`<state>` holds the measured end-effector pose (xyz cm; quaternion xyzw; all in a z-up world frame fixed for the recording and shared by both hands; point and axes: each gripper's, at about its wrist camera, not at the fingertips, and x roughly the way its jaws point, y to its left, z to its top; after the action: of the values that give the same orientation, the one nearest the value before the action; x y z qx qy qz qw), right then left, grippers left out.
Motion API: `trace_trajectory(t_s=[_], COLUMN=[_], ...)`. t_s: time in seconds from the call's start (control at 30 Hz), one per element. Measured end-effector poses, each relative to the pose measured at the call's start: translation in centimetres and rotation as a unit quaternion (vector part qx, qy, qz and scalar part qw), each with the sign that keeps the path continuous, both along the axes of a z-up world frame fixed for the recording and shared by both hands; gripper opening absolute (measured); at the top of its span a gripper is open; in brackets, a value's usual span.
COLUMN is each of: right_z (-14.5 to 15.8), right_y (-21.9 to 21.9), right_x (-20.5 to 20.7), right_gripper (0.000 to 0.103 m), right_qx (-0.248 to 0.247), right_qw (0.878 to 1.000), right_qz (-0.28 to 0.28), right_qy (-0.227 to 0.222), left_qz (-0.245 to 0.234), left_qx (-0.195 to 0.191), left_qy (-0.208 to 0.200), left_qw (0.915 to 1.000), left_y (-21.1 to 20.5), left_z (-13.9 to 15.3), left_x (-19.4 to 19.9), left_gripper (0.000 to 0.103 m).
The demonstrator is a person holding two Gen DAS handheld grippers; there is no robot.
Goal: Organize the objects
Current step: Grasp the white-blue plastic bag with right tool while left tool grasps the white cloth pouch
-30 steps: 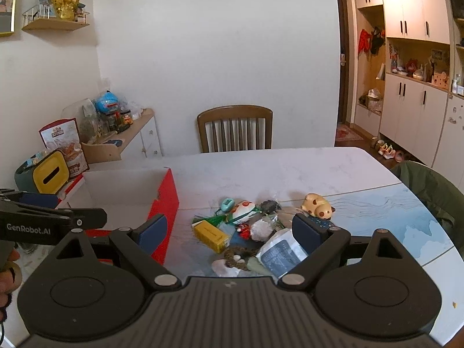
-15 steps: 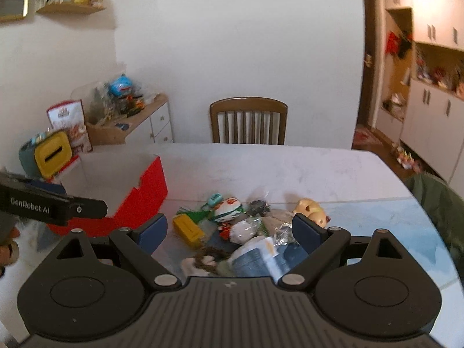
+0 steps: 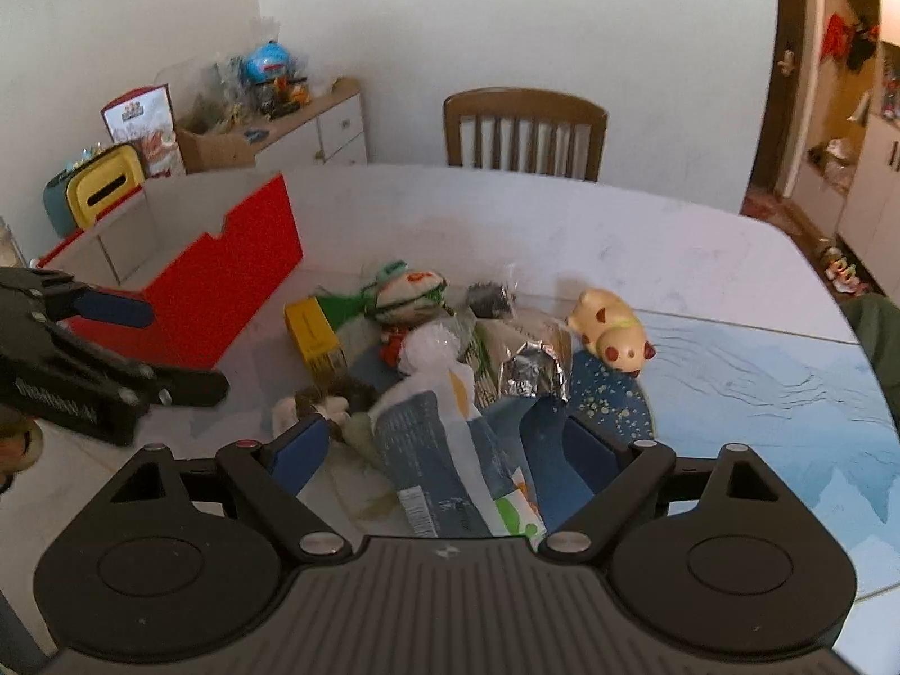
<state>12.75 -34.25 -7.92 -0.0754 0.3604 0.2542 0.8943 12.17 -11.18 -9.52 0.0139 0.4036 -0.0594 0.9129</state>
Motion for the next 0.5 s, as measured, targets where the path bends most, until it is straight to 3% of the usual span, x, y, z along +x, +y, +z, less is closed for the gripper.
trace_trajectory(t_s=[0.33, 0.5], right_z=[-4.0, -5.0], right_y=[-0.5, 0.0], right_x=[3.3, 3.7], right_gripper=[0.084, 0.075], right_qx=[-0.019, -0.029], right_qw=[0.998, 0.997], right_qz=[0.033, 0.05], right_qy=[0.051, 0.052], left_qz=[-0.01, -0.015], left_qx=[0.01, 0.02], left_qy=[0.034, 0.042], left_qw=[0.9993, 0.9988], left_y=[-1.7, -2.0], left_z=[-5.1, -6.8], left_x=[1.9, 2.8], left_gripper=[0.1, 0.096])
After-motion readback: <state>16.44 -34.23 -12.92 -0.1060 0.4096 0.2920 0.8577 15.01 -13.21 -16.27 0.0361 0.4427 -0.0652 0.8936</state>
